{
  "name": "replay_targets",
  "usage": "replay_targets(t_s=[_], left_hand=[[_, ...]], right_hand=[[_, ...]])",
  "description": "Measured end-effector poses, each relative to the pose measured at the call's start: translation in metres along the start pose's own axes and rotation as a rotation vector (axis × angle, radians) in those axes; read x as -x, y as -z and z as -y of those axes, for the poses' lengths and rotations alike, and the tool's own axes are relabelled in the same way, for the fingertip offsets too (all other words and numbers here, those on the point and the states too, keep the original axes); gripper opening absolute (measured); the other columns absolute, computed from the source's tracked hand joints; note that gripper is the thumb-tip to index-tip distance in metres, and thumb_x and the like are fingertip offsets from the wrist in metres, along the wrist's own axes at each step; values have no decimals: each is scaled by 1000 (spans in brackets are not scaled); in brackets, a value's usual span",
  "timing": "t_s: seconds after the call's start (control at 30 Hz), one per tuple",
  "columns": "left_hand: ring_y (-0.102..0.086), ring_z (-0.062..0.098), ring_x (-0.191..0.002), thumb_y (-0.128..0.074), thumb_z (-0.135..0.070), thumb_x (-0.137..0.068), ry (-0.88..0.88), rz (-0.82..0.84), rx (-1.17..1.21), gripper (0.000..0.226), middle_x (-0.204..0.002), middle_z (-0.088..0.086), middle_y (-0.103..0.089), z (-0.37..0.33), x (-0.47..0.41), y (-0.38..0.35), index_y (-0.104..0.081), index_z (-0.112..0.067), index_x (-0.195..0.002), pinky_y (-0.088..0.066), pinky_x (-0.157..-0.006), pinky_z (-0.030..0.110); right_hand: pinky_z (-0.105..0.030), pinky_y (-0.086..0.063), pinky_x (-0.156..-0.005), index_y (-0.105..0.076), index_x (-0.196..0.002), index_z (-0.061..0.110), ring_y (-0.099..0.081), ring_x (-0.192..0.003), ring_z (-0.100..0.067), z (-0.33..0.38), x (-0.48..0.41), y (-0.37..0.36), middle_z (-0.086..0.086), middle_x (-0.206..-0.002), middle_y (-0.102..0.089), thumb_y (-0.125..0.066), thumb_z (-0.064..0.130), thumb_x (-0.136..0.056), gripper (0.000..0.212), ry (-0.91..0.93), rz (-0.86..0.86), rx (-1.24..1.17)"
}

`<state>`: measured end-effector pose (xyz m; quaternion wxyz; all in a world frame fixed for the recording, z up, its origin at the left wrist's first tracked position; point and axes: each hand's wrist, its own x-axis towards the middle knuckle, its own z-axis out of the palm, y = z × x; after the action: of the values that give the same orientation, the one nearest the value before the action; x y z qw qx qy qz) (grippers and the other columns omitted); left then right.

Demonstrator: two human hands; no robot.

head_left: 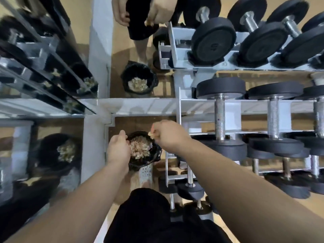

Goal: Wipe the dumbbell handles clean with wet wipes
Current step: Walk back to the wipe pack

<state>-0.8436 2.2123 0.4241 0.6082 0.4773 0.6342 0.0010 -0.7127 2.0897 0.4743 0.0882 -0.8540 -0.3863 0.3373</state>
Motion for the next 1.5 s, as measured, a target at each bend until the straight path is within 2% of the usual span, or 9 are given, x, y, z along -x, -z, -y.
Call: replay_targets(t_s=[0.17, 0.4, 0.53, 0.7, 0.83, 1.03, 1.17, 1.33, 1.5], left_hand=[[-58, 24, -97, -41, -50, -103, -17, -14, -50, 38, -105, 3, -63, -2, -14, 11, -60, -19, -116, -47, -93, 45], [-60, 23, -90, -48, -49, -99, -122, 99, -97, 29, -95, 1, -64, -24, 28, -49, -63, -25, -94, -48, -83, 39], [-55, 21, -82, -52, -44, -98, -366, 182, -158, 26, -86, 4, -61, -35, 88, -103, -58, -24, -81, -47, -81, 39], [-51, 17, -75, -57, -36, -97, -657, 338, -281, 20, -80, 0, -57, -15, 199, -172, -61, -17, -89, -44, -72, 25], [-52, 17, -70, -59, -37, -95, -741, 564, -382, 21, -75, -3, -55, 60, 301, -222, -58, -17, -88, -41, -62, 28], [-58, 26, -77, -61, -54, -80, -800, 827, -722, 37, -77, 5, -59, 242, 460, -272, -60, -17, -84, -44, -71, 35], [-62, 26, -88, -64, -46, -90, -903, 911, -993, 26, -89, 2, -65, 346, 554, -289, -61, -21, -91, -45, -75, 35], [-63, 21, -94, -66, -51, -90, -1293, 1036, -1385, 42, -114, 1, -58, 420, 632, -329, -57, -23, -121, -55, -87, 38], [-59, 21, -103, -65, -52, -91, -1464, 1132, -1510, 49, -125, 2, -55, 466, 691, -393, -56, -23, -128, -50, -89, 35]], right_hand=[[-36, -47, -96, -42, -147, 33, -53, -125, -31, 2, 7, -17, -9, -141, -53, -47, 15, -98, 53, -54, 192, 5], [-18, -41, -83, -68, -122, 21, -57, -85, -5, -38, 98, 25, 5, -107, -67, -56, 18, -99, 26, -218, -292, -471], [-24, -48, -93, -70, -119, 19, -64, -96, -12, -70, 185, 38, 3, -107, -71, -61, 19, -97, 24, -331, -466, -545], [-27, -47, -78, -71, -107, 22, -62, -83, -10, -131, 316, 7, 9, -92, -70, -63, 28, -96, 15, -530, -676, -565], [-27, -43, -77, -73, -106, 20, -60, -86, -12, -188, 437, -52, 11, -89, -67, -65, 27, -95, 16, -711, -874, -688], [-29, -47, -81, -73, -104, 22, -62, -87, -18, -245, 635, -154, 3, -91, -70, -66, 27, -92, 15, -855, -1013, -744], [-27, -47, -84, -70, -115, 23, -63, -96, -23, -266, 765, -218, 3, -98, -65, -66, 32, -91, 27, -1040, -951, -712], [-41, -45, -98, -55, -135, 33, -47, -121, -30, -292, 883, -264, -4, -123, -51, -59, 47, -91, 47, -1225, -671, -418], [-42, -44, -100, -54, -136, 33, -45, -123, -29, -337, 956, -285, -3, -125, -50, -59, 49, -91, 49, -1358, -729, -462]])
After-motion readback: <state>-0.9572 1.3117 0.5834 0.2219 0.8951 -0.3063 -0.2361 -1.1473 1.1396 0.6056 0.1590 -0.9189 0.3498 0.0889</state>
